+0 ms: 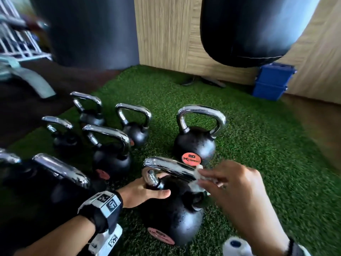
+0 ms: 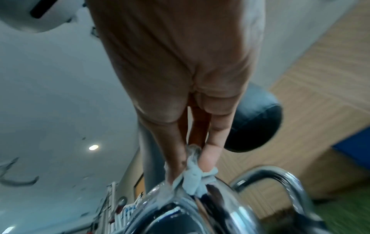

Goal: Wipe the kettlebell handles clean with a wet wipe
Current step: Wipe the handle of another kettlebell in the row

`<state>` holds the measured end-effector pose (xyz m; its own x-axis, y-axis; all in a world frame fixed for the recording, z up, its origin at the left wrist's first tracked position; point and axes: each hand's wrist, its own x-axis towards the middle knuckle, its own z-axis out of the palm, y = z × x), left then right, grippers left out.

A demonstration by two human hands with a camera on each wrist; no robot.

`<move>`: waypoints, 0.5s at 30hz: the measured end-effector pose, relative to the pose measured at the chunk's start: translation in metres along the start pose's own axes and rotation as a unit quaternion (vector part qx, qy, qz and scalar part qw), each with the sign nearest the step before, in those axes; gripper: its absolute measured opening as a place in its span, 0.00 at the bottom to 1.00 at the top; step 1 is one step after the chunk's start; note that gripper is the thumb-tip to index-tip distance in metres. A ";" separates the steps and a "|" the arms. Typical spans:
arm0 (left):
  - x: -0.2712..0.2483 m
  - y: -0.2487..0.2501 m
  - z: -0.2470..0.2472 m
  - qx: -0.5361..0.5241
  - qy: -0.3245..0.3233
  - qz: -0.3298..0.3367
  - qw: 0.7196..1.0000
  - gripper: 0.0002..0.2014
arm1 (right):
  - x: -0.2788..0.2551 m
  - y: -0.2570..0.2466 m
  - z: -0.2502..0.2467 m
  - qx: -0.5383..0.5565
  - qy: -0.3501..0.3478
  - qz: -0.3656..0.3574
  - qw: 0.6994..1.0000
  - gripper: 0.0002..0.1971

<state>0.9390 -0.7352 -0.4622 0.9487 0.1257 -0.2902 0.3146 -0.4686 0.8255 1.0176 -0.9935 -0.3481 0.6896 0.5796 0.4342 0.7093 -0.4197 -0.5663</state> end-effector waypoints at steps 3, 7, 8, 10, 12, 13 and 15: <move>-0.002 0.000 0.000 -0.034 -0.001 -0.004 0.999 0.19 | -0.018 0.011 0.000 0.053 0.047 0.048 0.996 0.13; -0.001 0.000 0.003 -0.059 0.000 0.006 0.998 0.20 | -0.029 0.009 0.013 0.069 0.100 0.039 0.992 0.13; -0.002 0.000 0.004 -0.059 0.000 0.004 0.998 0.21 | -0.032 0.011 0.015 0.074 0.106 0.047 0.990 0.13; -0.004 0.003 0.003 -0.051 0.000 0.005 0.999 0.21 | -0.041 0.019 0.016 0.093 0.110 0.076 0.987 0.12; -0.004 0.003 0.002 -0.044 -0.008 0.006 0.999 0.21 | -0.050 0.030 0.018 0.134 0.108 0.122 0.977 0.12; -0.004 0.002 0.001 -0.044 -0.013 0.006 0.999 0.21 | -0.053 0.033 0.019 0.163 0.106 0.144 0.970 0.12; -0.004 0.000 0.001 -0.042 -0.016 0.005 0.999 0.21 | -0.057 0.038 0.022 0.212 0.106 0.159 0.958 0.13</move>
<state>0.9349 -0.7370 -0.4617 0.9506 0.0937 -0.2958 0.3083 -0.3938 0.8659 1.0023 -1.0269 -0.4103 0.9074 0.2951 0.2992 0.3656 -0.2035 -0.9082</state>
